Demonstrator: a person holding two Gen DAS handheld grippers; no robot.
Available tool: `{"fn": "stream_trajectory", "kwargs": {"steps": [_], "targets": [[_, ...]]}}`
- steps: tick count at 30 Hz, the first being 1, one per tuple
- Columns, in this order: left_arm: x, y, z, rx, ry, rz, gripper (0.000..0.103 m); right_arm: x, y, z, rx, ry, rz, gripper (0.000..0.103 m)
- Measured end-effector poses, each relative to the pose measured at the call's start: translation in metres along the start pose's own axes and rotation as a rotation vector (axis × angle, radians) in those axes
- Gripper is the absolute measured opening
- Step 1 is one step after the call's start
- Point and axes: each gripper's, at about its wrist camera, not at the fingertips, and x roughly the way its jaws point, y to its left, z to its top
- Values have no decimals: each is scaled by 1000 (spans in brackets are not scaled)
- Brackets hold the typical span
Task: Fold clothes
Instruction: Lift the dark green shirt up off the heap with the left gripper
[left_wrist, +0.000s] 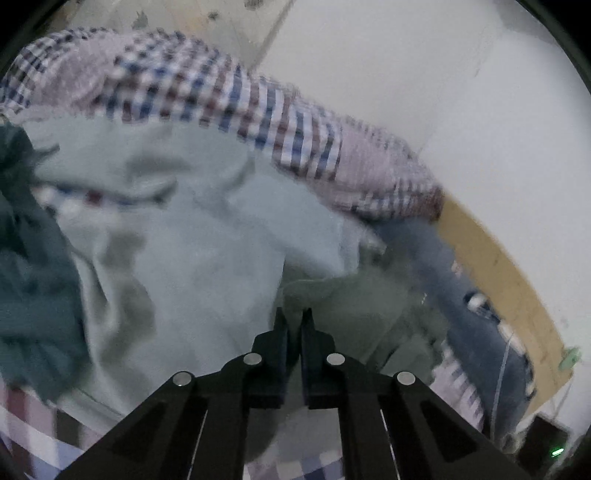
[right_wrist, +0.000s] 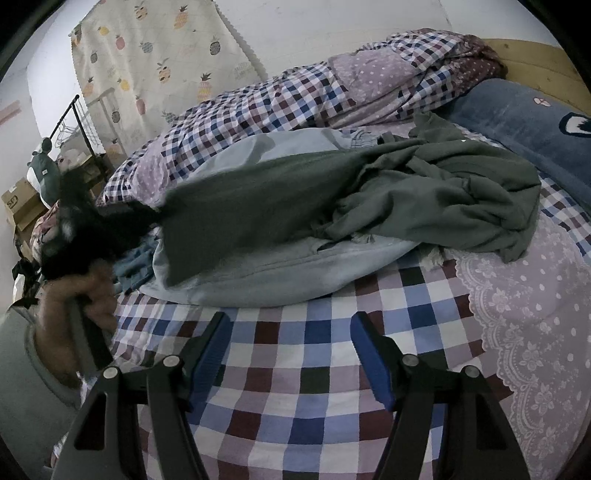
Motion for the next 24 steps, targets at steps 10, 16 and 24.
{"fn": "stream_trajectory", "kwargs": {"steps": [10, 16, 24], "targets": [[-102, 7, 68, 37, -226, 14, 3, -4, -2, 3, 10, -17, 1, 71], [-139, 19, 76, 26, -254, 16, 3, -6, -6, 3, 22, -24, -11, 71], [-182, -1, 74, 61, -274, -59, 3, -10, -9, 5, 31, -48, -22, 71]]}}
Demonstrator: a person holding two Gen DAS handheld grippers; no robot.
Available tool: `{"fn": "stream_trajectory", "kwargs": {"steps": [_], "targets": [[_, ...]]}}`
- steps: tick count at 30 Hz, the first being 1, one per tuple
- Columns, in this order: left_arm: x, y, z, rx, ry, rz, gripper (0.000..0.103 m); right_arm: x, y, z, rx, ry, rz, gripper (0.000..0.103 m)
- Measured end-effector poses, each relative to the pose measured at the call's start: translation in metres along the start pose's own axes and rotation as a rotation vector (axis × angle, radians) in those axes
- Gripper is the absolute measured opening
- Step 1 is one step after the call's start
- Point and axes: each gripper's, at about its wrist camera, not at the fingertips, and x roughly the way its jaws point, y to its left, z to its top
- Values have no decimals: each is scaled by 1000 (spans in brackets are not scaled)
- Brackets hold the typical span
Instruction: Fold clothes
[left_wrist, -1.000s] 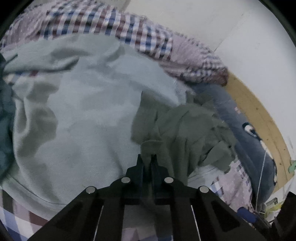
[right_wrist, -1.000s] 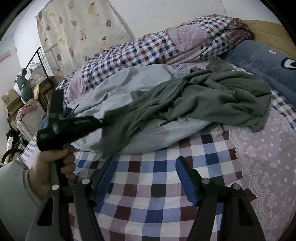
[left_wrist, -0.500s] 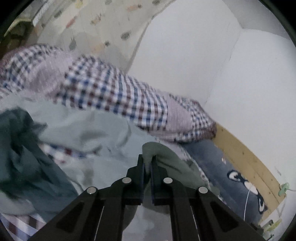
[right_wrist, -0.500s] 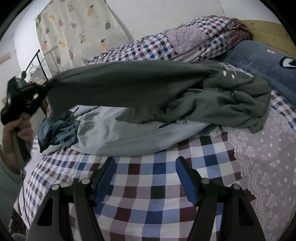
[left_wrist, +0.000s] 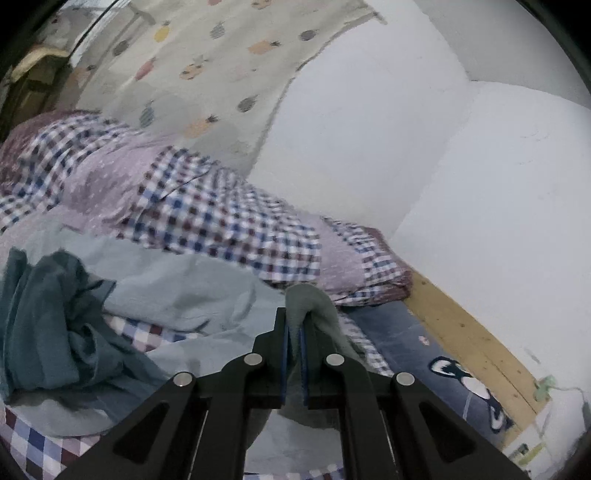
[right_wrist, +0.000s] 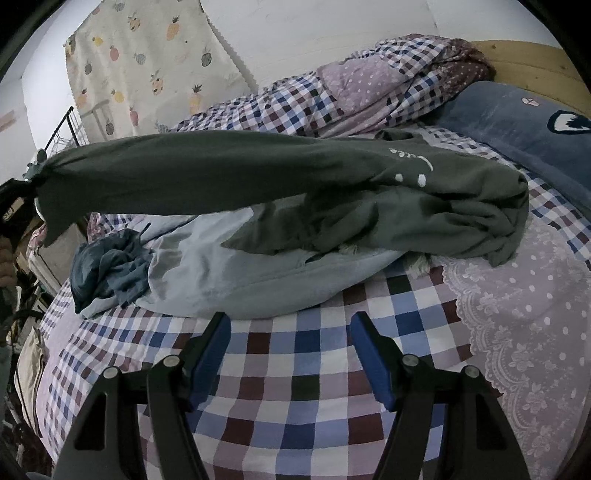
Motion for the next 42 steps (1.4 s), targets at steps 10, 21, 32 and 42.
{"fn": "stream_trajectory", "kwargs": {"steps": [10, 21, 32, 42], "targets": [[-60, 6, 37, -35, -147, 83, 3, -9, -11, 4, 26, -27, -21, 71], [-109, 125, 141, -111, -341, 627, 3, -17, -16, 7, 20, -32, -8, 71], [-66, 187, 86, -157, -148, 718, 70, -9, -15, 6, -8, 4, -17, 71], [-23, 76, -65, -141, 83, 330, 85, -26, -58, 13, 84, -35, -71, 71]]}}
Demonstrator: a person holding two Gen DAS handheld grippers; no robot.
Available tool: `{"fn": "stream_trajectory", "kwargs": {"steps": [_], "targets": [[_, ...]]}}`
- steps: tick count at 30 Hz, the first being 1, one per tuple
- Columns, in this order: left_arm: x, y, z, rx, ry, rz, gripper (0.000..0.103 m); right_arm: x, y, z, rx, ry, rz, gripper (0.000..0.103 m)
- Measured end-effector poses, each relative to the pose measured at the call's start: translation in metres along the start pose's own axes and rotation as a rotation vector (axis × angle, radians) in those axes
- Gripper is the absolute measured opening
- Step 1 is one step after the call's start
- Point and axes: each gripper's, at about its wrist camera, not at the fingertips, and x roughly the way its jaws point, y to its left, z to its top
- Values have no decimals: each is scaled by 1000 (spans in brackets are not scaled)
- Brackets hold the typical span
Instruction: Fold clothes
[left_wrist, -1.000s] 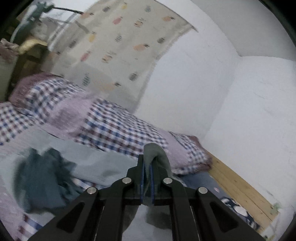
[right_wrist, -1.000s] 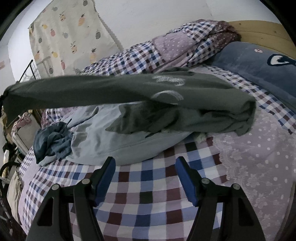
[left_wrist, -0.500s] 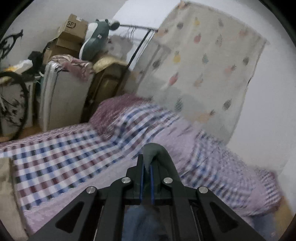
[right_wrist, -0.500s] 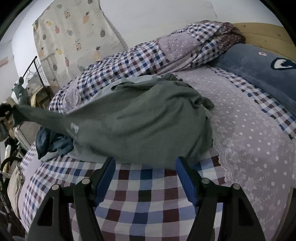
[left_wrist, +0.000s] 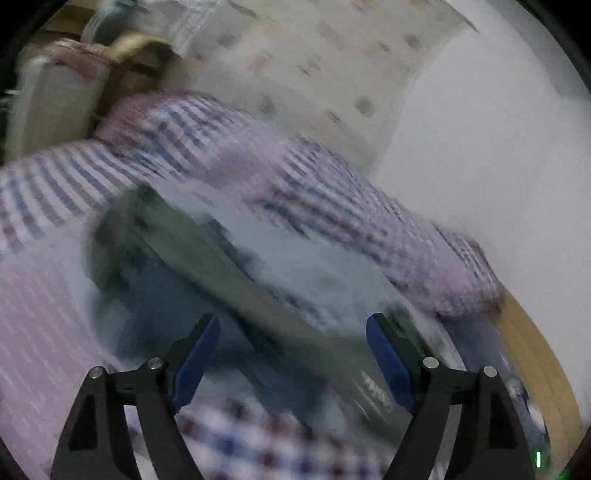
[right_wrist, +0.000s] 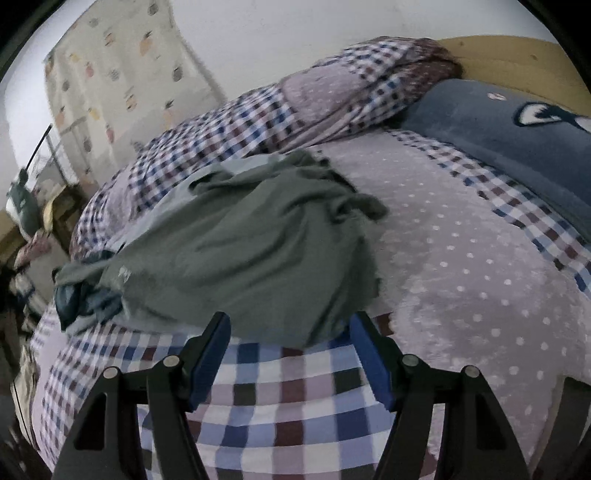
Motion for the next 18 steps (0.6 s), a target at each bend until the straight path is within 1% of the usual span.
{"fn": "stream_trajectory", "kwargs": {"steps": [3, 5, 7, 8, 11, 13, 15, 16, 18], "targets": [[23, -58, -59, 72, 130, -132, 85, -4, -8, 4, 34, -18, -1, 72], [46, -100, -97, 118, 234, -217, 85, -6, -11, 6, 51, -25, 3, 72], [72, -138, -131, 147, 328, -276, 85, -7, -13, 6, 58, -29, 1, 72], [84, -156, -147, 158, 367, -293, 85, -7, -14, 6, 62, -29, 3, 72], [116, -190, -179, 167, 443, -312, 85, -11, -17, 7, 67, -37, 2, 72], [140, -201, -192, 141, 470, -288, 84, -14, -22, 8, 77, -44, 3, 72], [149, -206, -203, 88, 479, -268, 84, -17, -28, 9, 90, -52, 3, 72], [153, -205, -204, 66, 475, -253, 84, -18, -31, 10, 96, -56, 2, 72], [164, -204, -202, 41, 465, -230, 79, -21, -37, 11, 110, -61, -2, 72]]}}
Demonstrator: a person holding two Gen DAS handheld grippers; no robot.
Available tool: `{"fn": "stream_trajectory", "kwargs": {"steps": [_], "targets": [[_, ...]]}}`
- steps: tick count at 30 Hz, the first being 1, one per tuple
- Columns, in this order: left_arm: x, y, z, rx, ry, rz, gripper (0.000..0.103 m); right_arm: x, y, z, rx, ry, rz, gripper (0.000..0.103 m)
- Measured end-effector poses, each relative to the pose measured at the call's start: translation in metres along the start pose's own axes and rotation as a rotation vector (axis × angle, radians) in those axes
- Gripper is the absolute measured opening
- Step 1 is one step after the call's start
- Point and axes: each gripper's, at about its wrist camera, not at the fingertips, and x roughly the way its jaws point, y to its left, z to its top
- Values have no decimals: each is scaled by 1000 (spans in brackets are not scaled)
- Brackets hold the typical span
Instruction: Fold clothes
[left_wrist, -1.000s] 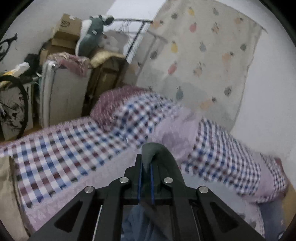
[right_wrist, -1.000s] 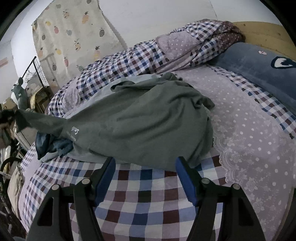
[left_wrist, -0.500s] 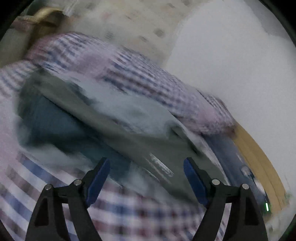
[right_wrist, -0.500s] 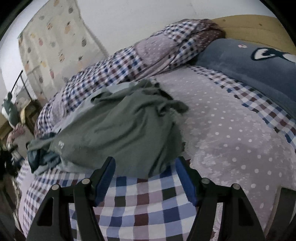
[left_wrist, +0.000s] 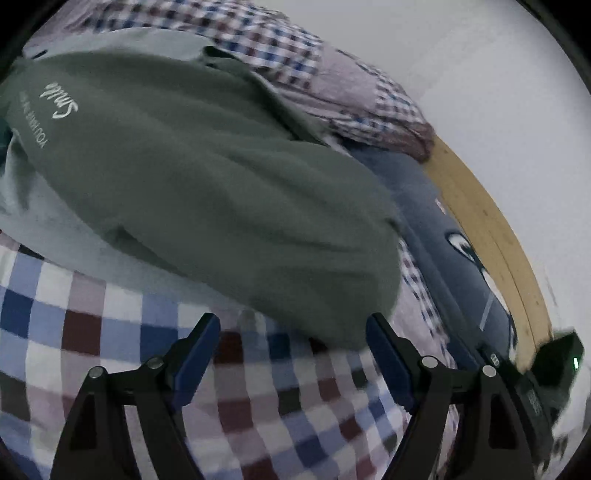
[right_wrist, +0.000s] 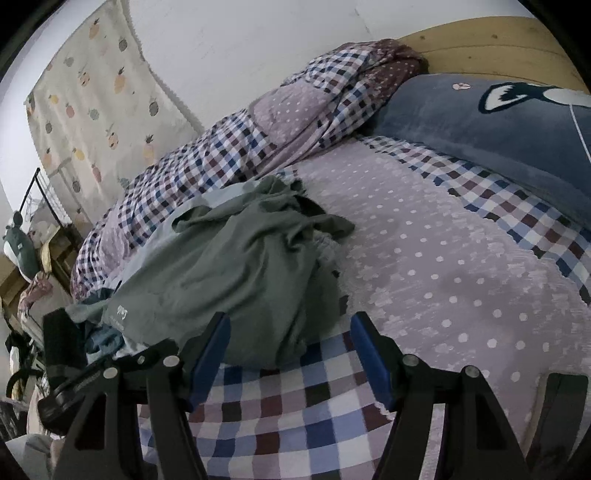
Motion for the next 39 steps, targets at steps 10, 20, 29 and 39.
{"fn": "stream_trajectory", "kwargs": {"steps": [10, 20, 29, 39], "targets": [[-3, 32, 34, -79, -66, 65, 1, -2, -12, 3, 21, -2, -11, 72], [-146, 75, 123, -88, -369, 117, 1, 1, -8, 0, 11, 10, -3, 72], [-255, 146, 214, -137, -589, 371, 1, 9, 5, -4, -27, 28, 12, 72], [-237, 154, 148, -29, -488, 391, 78, 23, 29, -11, -80, 50, 36, 72]]}}
